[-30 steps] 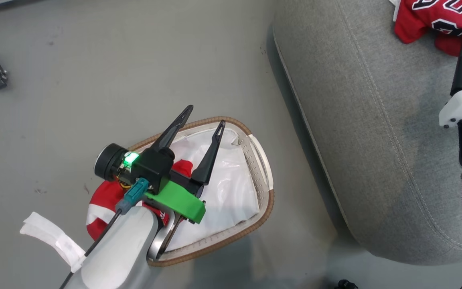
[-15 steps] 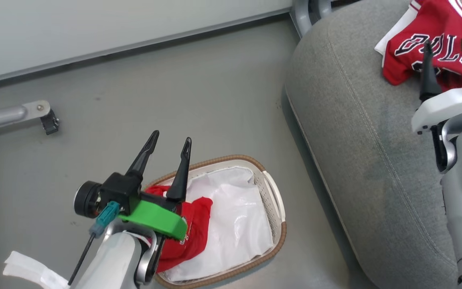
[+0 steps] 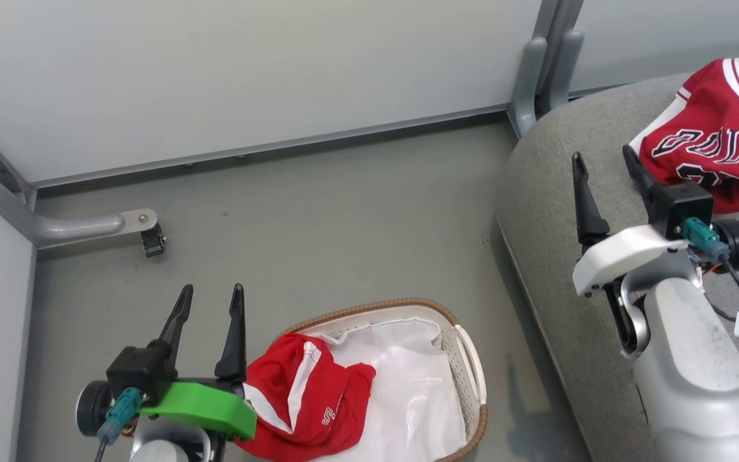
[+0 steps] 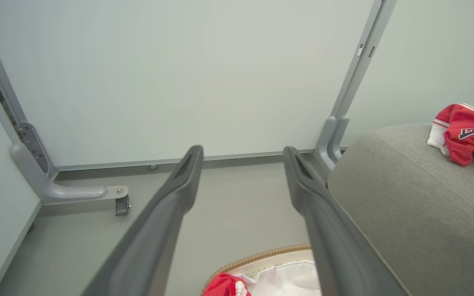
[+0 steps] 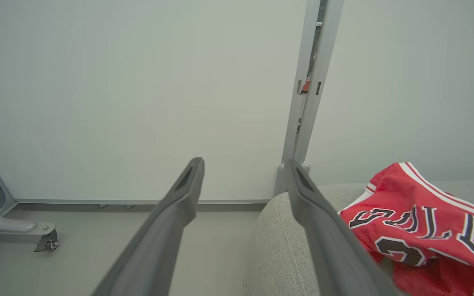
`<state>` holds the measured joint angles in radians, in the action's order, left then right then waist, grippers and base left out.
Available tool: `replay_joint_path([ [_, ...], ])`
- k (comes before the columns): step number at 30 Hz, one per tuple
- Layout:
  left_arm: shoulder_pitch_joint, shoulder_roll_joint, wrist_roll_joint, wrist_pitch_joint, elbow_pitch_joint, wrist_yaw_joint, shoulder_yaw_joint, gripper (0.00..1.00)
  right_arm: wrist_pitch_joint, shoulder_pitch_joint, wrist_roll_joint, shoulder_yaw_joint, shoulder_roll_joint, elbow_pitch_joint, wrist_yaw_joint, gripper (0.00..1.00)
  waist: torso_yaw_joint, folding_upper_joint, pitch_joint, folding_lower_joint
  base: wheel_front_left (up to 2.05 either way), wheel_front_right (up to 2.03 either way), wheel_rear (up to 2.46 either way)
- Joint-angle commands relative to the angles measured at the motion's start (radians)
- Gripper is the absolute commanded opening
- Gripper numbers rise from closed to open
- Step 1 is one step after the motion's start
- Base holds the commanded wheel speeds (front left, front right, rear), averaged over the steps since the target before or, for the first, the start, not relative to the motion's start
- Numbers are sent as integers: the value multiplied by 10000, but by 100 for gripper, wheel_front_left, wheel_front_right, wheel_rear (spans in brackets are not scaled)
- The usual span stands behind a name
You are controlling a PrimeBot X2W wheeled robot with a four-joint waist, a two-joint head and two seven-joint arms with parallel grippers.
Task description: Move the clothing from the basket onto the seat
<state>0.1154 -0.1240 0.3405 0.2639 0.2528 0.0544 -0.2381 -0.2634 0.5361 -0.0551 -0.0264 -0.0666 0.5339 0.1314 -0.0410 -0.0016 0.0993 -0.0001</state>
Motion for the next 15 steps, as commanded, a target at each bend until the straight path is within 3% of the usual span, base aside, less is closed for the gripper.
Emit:
replay_joint_path([
  [1,-273,57,-132,8,-5,87,171,100,-19,-389,-51,76,27,-112,-14,100,308,16,-407,1,0,0,0],
  [15,-1690,512,-409,8,-64,316,1517,100,-20,-2932,-1438,1011,143,-1478,-14,100,662,16,-1161,1,0,0,0],
])
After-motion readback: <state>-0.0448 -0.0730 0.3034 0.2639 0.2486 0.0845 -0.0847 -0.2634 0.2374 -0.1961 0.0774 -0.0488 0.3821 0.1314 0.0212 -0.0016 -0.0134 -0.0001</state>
